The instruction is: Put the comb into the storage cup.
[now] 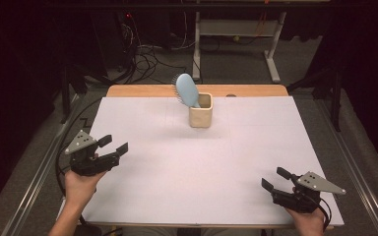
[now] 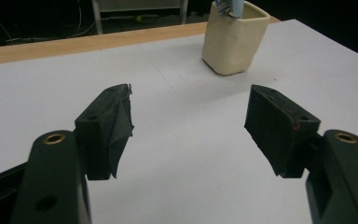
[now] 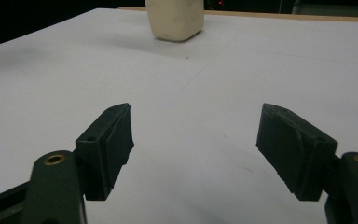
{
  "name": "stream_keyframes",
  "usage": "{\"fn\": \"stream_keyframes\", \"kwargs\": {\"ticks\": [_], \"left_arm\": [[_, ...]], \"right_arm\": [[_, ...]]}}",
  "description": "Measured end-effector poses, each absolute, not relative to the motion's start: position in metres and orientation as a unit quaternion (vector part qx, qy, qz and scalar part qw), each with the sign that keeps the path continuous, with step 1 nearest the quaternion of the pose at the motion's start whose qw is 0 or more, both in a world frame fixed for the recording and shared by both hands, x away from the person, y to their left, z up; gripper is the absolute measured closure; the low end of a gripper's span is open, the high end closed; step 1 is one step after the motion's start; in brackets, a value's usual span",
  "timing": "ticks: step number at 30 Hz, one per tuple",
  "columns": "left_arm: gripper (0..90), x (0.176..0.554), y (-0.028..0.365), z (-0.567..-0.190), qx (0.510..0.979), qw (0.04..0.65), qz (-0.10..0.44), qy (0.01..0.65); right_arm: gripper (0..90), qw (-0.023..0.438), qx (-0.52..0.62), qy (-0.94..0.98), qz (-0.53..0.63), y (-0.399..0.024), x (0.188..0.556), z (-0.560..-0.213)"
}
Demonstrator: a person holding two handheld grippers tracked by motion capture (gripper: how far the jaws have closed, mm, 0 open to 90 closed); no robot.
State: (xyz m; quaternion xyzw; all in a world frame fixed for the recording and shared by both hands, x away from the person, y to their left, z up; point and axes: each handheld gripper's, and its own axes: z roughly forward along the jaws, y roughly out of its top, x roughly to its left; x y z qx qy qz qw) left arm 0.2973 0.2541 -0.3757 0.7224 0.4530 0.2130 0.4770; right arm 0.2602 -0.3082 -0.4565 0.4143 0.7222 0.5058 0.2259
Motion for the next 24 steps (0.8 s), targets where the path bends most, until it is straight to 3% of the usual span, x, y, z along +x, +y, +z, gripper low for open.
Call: {"fn": "stream_keyframes", "kwargs": {"ticks": [24], "left_arm": [[31.1,0.275,0.255,-0.389,0.739,0.472,0.225,0.425]], "right_arm": [[27.4,0.223,0.417,0.724,0.502,-0.308,0.261,-0.458]]}}
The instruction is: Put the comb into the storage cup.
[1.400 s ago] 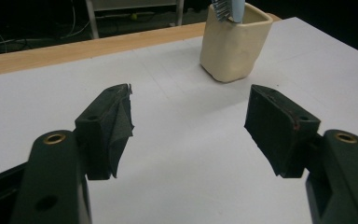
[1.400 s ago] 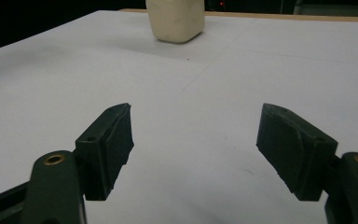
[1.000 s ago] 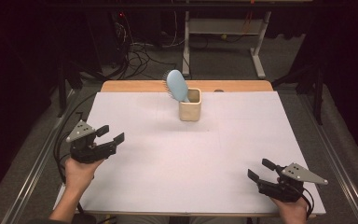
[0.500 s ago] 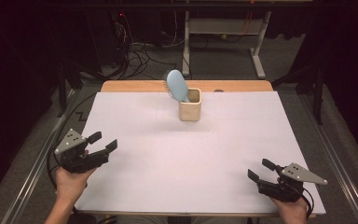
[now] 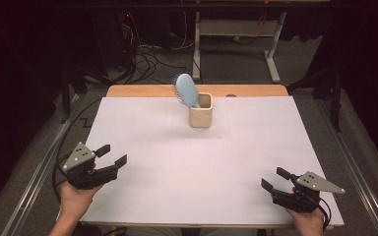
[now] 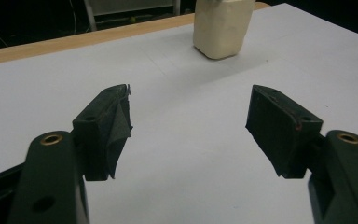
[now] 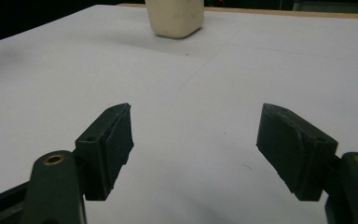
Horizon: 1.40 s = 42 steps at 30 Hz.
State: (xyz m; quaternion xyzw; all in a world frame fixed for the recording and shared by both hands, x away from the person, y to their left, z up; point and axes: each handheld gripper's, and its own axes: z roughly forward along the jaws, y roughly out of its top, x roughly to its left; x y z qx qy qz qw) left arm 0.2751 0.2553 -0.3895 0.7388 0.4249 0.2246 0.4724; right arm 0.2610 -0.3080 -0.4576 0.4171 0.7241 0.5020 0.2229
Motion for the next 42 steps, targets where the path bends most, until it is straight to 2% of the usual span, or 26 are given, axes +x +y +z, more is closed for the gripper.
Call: {"fn": "stream_keyframes", "kwargs": {"ticks": [24,42], "left_arm": [[31.1,0.268,0.257,-0.414,0.732,0.481,0.215,0.432],[31.2,0.275,0.255,-0.43,0.723,0.488,0.206,0.444]], "right_arm": [[27.3,0.221,0.423,0.721,0.503,-0.311,0.262,-0.458],[27.3,0.222,0.425,0.72,0.501,-0.311,0.261,-0.459]]}}
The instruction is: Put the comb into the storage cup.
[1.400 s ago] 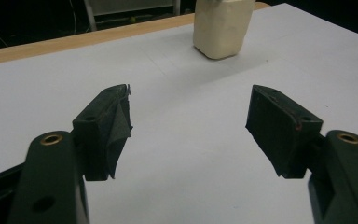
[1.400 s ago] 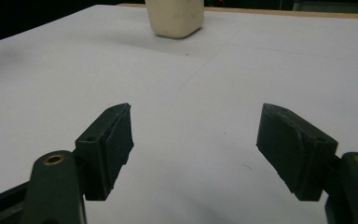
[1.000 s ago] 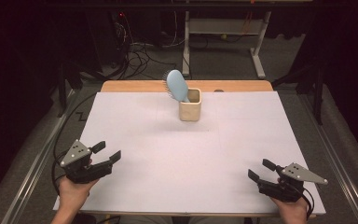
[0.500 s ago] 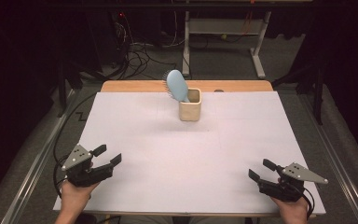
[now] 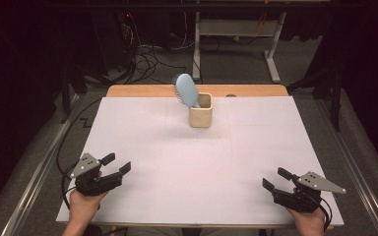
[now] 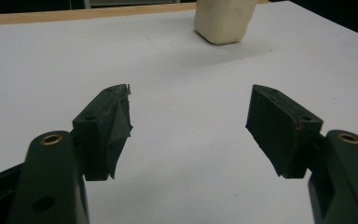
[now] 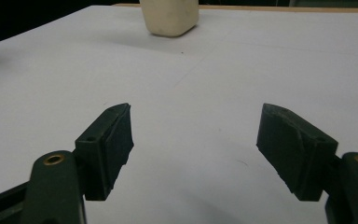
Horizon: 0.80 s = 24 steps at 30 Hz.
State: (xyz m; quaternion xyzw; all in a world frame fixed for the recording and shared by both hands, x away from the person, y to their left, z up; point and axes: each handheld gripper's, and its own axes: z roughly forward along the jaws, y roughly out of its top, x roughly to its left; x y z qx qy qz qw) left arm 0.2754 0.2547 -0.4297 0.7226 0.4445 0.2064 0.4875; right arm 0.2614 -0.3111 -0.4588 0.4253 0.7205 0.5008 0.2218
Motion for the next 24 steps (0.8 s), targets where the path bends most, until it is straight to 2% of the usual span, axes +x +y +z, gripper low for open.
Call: {"fn": "stream_keyframes", "kwargs": {"ticks": [24], "left_arm": [[31.8,0.28,0.264,-0.443,0.71,0.484,0.201,0.47]], "right_arm": [[27.3,0.221,0.428,0.72,0.5,-0.311,0.261,-0.459]]}}
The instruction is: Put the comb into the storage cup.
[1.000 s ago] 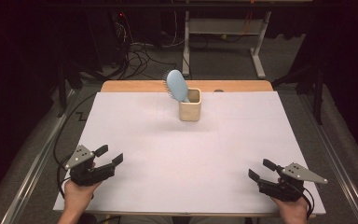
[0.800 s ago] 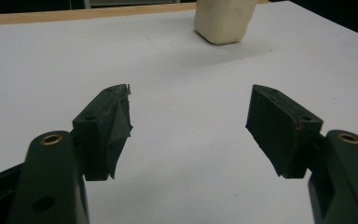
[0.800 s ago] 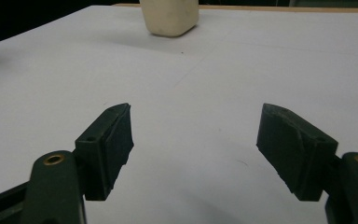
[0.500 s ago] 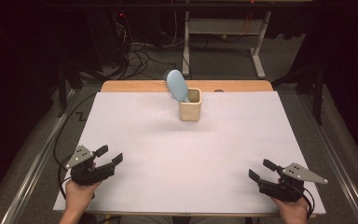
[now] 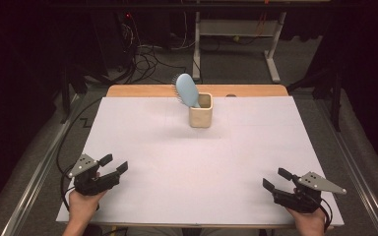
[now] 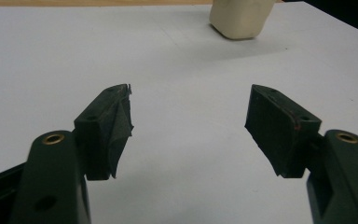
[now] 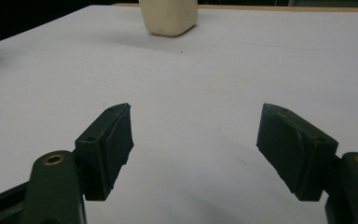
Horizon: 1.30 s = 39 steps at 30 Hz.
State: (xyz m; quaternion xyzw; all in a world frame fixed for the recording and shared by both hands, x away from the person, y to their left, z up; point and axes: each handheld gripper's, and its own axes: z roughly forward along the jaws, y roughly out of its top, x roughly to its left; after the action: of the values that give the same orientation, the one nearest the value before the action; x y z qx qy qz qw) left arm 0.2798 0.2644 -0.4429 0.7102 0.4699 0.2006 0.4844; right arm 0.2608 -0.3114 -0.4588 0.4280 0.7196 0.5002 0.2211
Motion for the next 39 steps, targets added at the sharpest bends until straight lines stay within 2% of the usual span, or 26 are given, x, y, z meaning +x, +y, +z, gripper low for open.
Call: {"fn": "stream_keyframes", "kwargs": {"ticks": [39], "left_arm": [[32.9,0.284,0.268,-0.461,0.716,0.461,0.186,0.491]], "right_arm": [[27.5,0.222,0.426,0.72,0.501,-0.311,0.261,-0.459]]}}
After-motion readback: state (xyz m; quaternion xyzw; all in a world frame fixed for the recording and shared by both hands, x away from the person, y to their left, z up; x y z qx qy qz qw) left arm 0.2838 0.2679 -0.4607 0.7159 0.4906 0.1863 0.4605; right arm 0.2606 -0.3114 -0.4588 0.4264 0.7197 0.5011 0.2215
